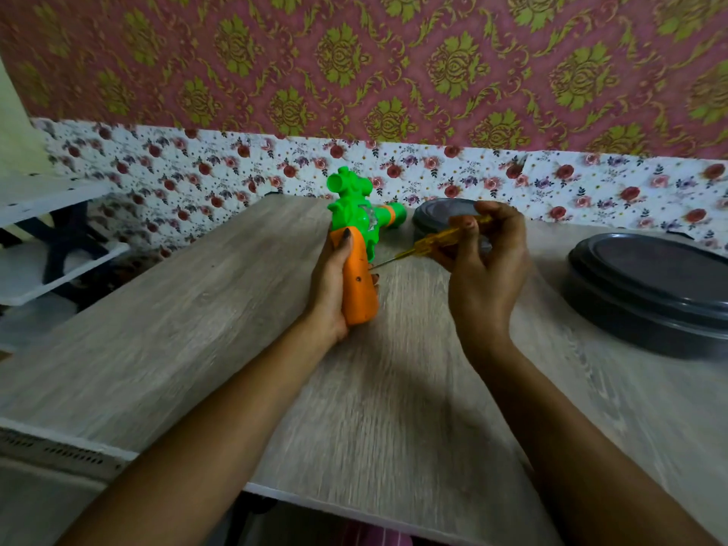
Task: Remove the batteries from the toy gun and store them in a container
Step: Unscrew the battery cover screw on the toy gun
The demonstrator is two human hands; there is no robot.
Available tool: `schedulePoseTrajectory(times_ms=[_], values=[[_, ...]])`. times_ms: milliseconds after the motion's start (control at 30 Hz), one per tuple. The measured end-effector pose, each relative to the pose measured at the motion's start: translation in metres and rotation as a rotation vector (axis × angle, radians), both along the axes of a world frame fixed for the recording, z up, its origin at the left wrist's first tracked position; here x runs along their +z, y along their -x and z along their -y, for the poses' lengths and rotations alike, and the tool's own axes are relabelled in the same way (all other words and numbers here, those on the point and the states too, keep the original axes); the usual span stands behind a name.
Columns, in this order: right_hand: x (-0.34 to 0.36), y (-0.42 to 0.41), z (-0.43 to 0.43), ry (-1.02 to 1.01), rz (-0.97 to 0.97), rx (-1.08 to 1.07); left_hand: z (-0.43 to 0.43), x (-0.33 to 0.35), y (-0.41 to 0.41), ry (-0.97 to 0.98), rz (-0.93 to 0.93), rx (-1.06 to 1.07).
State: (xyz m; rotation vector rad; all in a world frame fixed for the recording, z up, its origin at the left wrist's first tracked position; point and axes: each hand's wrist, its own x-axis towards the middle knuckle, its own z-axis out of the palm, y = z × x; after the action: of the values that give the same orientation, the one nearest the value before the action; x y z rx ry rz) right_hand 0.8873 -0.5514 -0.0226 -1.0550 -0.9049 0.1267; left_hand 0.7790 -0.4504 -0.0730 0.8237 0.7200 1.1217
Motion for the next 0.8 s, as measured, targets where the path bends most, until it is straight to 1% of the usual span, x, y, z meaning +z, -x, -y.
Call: schedulePoseTrajectory(times_ms=[100,167,333,500,667,800], values=[[-0.003,0.004,-0.001,-0.013,0.131,-0.025,0.000,0.002,0.000,0.016,0.018,0.013],[-0.005,0.004,-0.003,-0.027,0.167,-0.030,0.001,0.004,0.000,0.019,0.028,0.018],[-0.006,0.007,0.000,-0.062,0.172,0.028,0.005,0.007,0.001,0.019,0.031,0.024],[-0.007,0.010,0.002,-0.078,0.202,0.030,0.008,0.010,0.001,0.014,0.064,0.029],[-0.008,0.015,0.004,-0.108,0.285,-0.015,0.011,0.013,0.001,-0.009,0.091,0.027],[-0.010,0.015,0.002,-0.097,0.273,-0.044,0.013,0.015,0.000,-0.010,0.082,0.034]])
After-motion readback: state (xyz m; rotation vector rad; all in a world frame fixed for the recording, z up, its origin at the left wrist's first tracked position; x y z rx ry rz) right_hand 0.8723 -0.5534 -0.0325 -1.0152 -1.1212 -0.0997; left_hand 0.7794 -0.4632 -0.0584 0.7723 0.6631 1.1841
